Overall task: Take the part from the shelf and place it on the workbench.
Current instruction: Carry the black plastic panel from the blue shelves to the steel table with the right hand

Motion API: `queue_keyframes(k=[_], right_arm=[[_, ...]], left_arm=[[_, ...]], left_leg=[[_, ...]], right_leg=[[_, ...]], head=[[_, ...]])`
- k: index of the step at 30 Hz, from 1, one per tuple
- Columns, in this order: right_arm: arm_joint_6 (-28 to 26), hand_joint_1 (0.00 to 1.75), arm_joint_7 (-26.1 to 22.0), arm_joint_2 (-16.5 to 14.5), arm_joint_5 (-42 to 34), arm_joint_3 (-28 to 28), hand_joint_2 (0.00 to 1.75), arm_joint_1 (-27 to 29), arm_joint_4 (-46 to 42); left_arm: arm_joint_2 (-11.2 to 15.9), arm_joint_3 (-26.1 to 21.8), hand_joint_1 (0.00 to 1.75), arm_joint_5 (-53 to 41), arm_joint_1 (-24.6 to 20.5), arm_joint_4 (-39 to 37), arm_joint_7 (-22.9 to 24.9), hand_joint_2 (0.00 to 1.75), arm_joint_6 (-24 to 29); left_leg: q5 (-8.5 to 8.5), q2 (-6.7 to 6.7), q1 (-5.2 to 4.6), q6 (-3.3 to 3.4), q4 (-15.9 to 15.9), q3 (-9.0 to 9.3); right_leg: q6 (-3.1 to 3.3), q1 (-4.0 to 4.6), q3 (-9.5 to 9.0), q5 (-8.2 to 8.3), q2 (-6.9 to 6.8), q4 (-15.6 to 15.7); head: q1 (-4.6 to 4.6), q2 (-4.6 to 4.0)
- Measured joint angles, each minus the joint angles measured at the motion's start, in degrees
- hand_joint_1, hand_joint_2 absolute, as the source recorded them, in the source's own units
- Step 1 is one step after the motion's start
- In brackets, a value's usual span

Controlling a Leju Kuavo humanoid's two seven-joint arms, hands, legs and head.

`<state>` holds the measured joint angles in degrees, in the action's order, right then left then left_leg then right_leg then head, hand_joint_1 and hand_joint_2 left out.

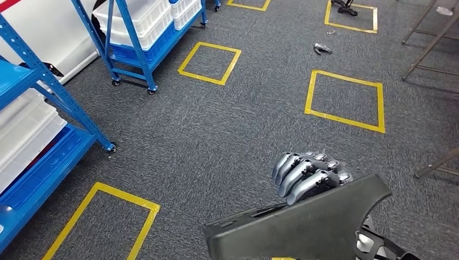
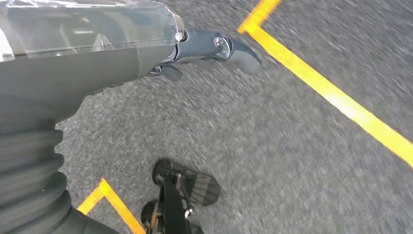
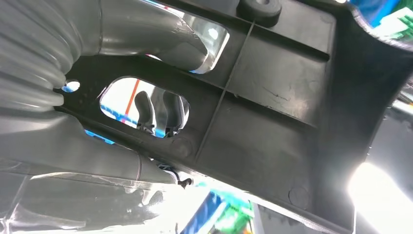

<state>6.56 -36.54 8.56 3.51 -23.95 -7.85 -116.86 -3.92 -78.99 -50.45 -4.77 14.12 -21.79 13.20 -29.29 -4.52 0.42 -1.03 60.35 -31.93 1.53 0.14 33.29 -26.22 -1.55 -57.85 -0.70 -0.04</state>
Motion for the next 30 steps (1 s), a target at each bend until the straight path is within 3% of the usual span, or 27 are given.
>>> queue_keyframes(k=[2, 3, 4, 5, 6, 8, 10, 11, 13, 15, 17, 19, 20, 21, 22, 24, 26, 28, 30], right_arm=[[0.1, 1.24, 0.0, 0.0, 0.0, 0.0, 1.75, 0.1, 0.1], [0.2, 1.24, 0.0, 0.0, -0.1, 0.0, 1.75, 0.1, 0.2], [0.3, 1.24, 0.0, 0.0, -0.1, 0.0, 1.75, 0.3, 0.3], [0.5, 1.24, 0.0, 0.0, -0.1, 0.0, 1.75, 0.4, 0.4], [0.6, 1.24, 0.0, -0.1, -0.1, 0.0, 1.75, 0.5, 0.5], [0.8, 1.24, 0.0, -0.1, -0.2, 0.1, 1.75, 0.7, 0.7], [1.0, 1.24, 0.0, -0.3, -0.5, 0.3, 1.75, 0.8, 1.0], [1.1, 1.24, -0.1, -0.3, -0.7, 0.5, 1.75, 1.0, 1.2], [1.4, 1.24, -0.6, -0.4, -1.2, 1.1, 1.75, 1.5, 1.8], [1.8, 1.24, -1.3, -0.4, -1.7, 1.7, 1.75, 1.8, 2.5], [2.0, 1.24, -1.7, -0.4, -2.1, 2.1, 1.75, 1.9, 3.3], [2.2, 1.24, -1.9, -0.5, -2.3, 2.4, 1.75, 2.0, 4.0], [2.3, 1.24, -2.0, -0.5, -2.4, 2.5, 1.75, 2.1, 4.3], [2.4, 1.24, -2.0, -0.5, -2.5, 2.6, 1.75, 2.1, 4.5], [2.6, 1.24, -2.1, -0.6, -2.6, 2.7, 1.75, 2.3, 4.7], [3.7, 1.24, -2.6, -0.6, -3.2, 3.3, 1.75, 3.2, 4.6], [5.2, 1.24, -3.1, -0.5, -3.7, 4.3, 1.75, 4.9, 3.9], [6.3, 1.24, -3.2, -0.5, -3.9, 5.5, 1.75, 6.1, 3.3], [6.9, 1.24, -3.3, -0.5, -4.0, 6.4, 1.75, 6.5, 3.2]], left_arm=[[0.1, 0.0, 0.0, 0.0, 0.2, 0.0, 0.1, 1.75, 0.0], [0.1, 0.0, 0.0, -0.1, 0.3, 0.0, 0.2, 1.75, 0.1], [0.1, 0.0, 0.0, -0.1, 0.5, 0.0, 0.3, 1.75, 0.2], [0.1, 0.0, 0.0, -0.1, 0.6, 0.0, 0.5, 1.75, 0.4], [0.2, 0.0, 0.0, -0.1, 0.6, 0.0, 0.7, 1.75, 0.6], [0.3, 0.0, 0.0, -0.2, 0.5, 0.0, 1.3, 1.75, 0.9], [0.6, 0.0, 0.0, -0.5, 0.5, 0.0, 2.5, 1.75, 1.3], [0.7, 0.0, 0.0, -0.8, 0.5, 0.0, 3.3, 1.75, 1.5], [0.9, 0.0, 0.0, -1.2, 0.5, 0.0, 4.7, 1.75, 2.0], [1.3, 0.0, 0.0, -1.3, 0.5, 0.0, 5.5, 1.75, 2.2], [1.7, 0.0, 0.0, -1.3, 0.9, 0.0, 5.8, 1.75, 2.0], [2.1, 0.0, 0.0, -1.2, 1.3, 0.0, 5.8, 1.75, 1.7], [2.3, 0.0, 0.0, -1.2, 1.4, 0.0, 5.8, 1.75, 1.7], [2.3, 0.0, 0.0, -1.2, 1.4, 0.0, 5.7, 1.75, 1.7], [2.4, 0.0, 0.0, -1.2, 1.4, 0.0, 5.7, 1.75, 1.7], [2.4, 0.0, 0.0, -1.2, 1.4, 0.0, 5.3, 1.75, 1.8], [2.5, 0.0, 0.0, -1.3, 1.4, 0.0, 4.8, 1.75, 1.8], [2.6, 0.0, 0.0, -1.4, 1.3, 0.0, 4.4, 1.75, 1.7], [2.8, 0.0, 0.0, -1.7, 1.0, 0.0, 4.1, 1.75, 1.3]], left_leg=[[-3.54, 2.96, 0.14, -0.19, 6.6, -2.95], [-4.99, 3.56, 0.15, -0.24, 10.3, -4.76], [-5.55, 3.84, 0.16, -0.29, 12.9, -6.1], [-5.02, 3.97, 0.17, -0.31, 13.6, -6.63], [-3.45, 4.1, 0.19, -0.29, 12.1, -6.2], [0.57, 5.59, 0.37, -0.18, 5.2, -3.39], [2.22, 7.71, 0.61, 0.01, -0.2, -1.14], [2.08, 8.29, 0.61, 0.16, -1.0, -0.8], [2.26, 7.52, 0.53, 0.76, -1.4, -0.7], [2.57, 6.35, 0.63, 1.48, -1.9, -0.51], [2.65, 4.98, 0.63, 1.89, -2.2, -0.39], [2.55, 3.58, 0.55, 2.03, -2.2, -0.41], [2.47, 2.89, 0.53, 2.03, -2.2, -0.39], [2.38, 2.25, 0.53, 1.99, -2.2, -0.33], [2.27, 1.6, 0.53, 1.91, -2.2, -0.19], [1.96, 0.63, 0.42, 1.51, -2.1, 0.19], [1.64, -0.25, 0.24, 0.9, -2.2, 0.48], [1.43, -1.24, 0.18, 0.21, -2.4, 0.88], [0.44, -0.1, 0.31, -0.37, -1.3, 0.88]], right_leg=[[0.47, -0.16, -0.11, 0.15, 1.3, 0.1], [0.59, -0.13, -0.1, 0.17, 2.05, 0.1], [0.61, -0.1, -0.1, 0.16, 2.87, 0.0], [0.61, -0.09, -0.1, 0.13, 3.71, -0.1], [0.56, -0.11, -0.12, 0.07, 4.5, -0.3], [0.25, -0.2, -0.06, -0.23, 5.92, -0.8], [-0.33, -0.25, 0.38, -0.51, 7.11, -1.5], [-0.64, -0.27, 0.66, -0.52, 7.64, -1.6], [-1.26, -0.46, 1.04, -0.37, 8.3, -1.7], [-1.85, -0.39, 1.8, -1.4, 6.27, -3.1], [-2.35, -0.42, 4.49, -4.45, 3.16, -8.6], [-2.7, -0.71, 7.78, -6.97, 2.2, -15.0], [-2.8, -0.84, 8.46, -6.88, 2.05, -16.2], [-2.84, -0.93, 8.06, -5.78, 1.87, -15.4], [-2.79, -0.97, 6.59, -3.94, 1.45, -12.6], [-2.37, -0.57, 2.57, -0.98, -0.57, -5.0], [-1.81, 0.01, 0.73, -0.41, -1.71, -1.2], [-1.28, 0.14, 0.7, -0.41, -0.61, -0.9], [-0.63, -0.17, 0.29, -0.08, 0.58, -0.2]], head=[[-0.08, 0.0], [-0.12, 0.0], [-0.12, 0.0], [-0.12, 0.0], [-0.12, -0.01], [-0.11, -0.01], [-0.09, 0.0], [-0.09, 0.0], [-0.1, 0.0], [0.1, -0.01], [0.35, -0.01], [0.4, 0.0], [0.4, 0.0], [0.41, 0.0], [0.41, 0.0], [0.43, 0.0], [0.41, 0.0], [0.38, 0.0], [0.36, 0.0]])
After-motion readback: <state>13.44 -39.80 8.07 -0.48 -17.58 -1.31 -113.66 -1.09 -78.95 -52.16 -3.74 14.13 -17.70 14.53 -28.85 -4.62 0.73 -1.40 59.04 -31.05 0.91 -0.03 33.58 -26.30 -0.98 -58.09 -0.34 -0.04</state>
